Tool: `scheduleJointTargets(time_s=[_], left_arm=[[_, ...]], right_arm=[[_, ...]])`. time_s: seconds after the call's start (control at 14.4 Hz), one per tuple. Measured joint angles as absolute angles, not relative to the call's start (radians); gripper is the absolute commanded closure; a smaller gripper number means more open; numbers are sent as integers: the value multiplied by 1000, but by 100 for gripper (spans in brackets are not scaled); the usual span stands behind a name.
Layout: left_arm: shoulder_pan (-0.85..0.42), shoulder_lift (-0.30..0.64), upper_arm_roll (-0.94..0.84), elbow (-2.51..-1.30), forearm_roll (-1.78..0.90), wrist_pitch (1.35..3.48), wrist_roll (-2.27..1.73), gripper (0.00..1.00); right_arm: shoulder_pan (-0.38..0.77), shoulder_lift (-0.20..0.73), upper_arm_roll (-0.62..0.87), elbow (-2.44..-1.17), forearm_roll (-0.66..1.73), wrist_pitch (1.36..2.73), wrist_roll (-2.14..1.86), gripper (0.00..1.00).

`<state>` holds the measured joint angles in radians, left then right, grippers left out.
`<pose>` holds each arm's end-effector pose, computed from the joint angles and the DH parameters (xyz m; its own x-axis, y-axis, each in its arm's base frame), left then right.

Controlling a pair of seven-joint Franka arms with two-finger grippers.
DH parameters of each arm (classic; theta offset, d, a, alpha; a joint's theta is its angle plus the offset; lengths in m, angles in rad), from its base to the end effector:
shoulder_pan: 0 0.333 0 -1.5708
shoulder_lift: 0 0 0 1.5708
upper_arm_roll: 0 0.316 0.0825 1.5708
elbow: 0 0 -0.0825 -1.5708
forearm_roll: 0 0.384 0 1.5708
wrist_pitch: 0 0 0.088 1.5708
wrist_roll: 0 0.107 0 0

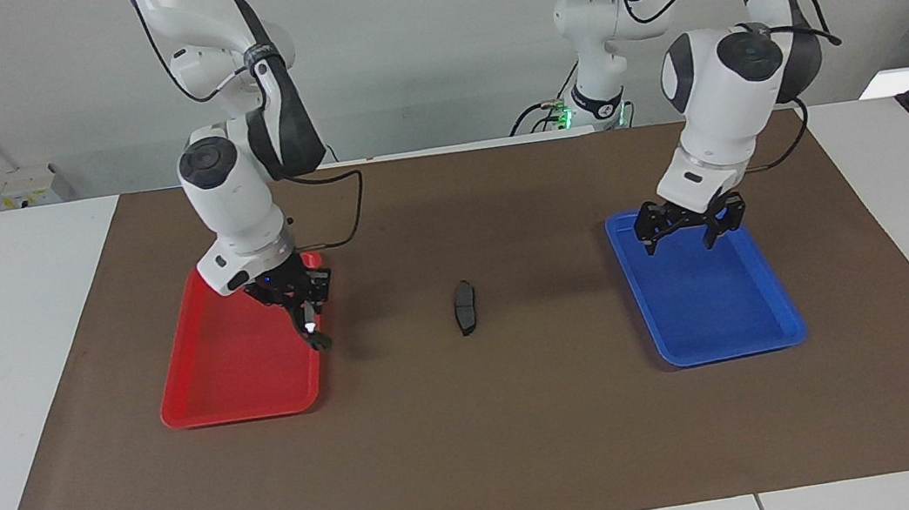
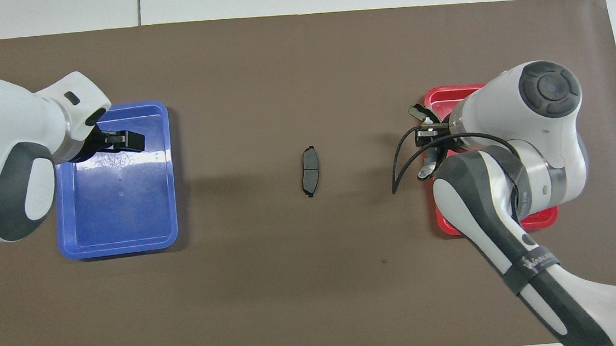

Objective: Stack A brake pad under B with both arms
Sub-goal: 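Set the dark pad mid-table while the right gripper lifts the curved pad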

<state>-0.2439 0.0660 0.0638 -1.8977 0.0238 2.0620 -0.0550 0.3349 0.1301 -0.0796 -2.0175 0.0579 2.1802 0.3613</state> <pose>0.5782 -0.1047 0.4743 0.9858 -0.1356 0.0994 -0.1342 -0.9907 -0.0208 0.5615 0.1498 0.3916 0.9904 -0.1375 0.0169 -0.1365 -0.9895 -0.0473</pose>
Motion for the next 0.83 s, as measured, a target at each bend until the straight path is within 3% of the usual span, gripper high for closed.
scheduleJointTargets(time_s=[0.28,0.63,0.83], left_arm=[[-160,28,65,-1894,24,2055,-32,1],[-126,22,64,-1808,24,1921,-31,1],[-92,21,64,-1754,24,1839,16,1]], right_arm=[[451,170,-78,-1984,58,2180,504,100],[585,342,-77,-1813,58,2181,695,100],[619,405,-77,-1775,58,2199,730,100]])
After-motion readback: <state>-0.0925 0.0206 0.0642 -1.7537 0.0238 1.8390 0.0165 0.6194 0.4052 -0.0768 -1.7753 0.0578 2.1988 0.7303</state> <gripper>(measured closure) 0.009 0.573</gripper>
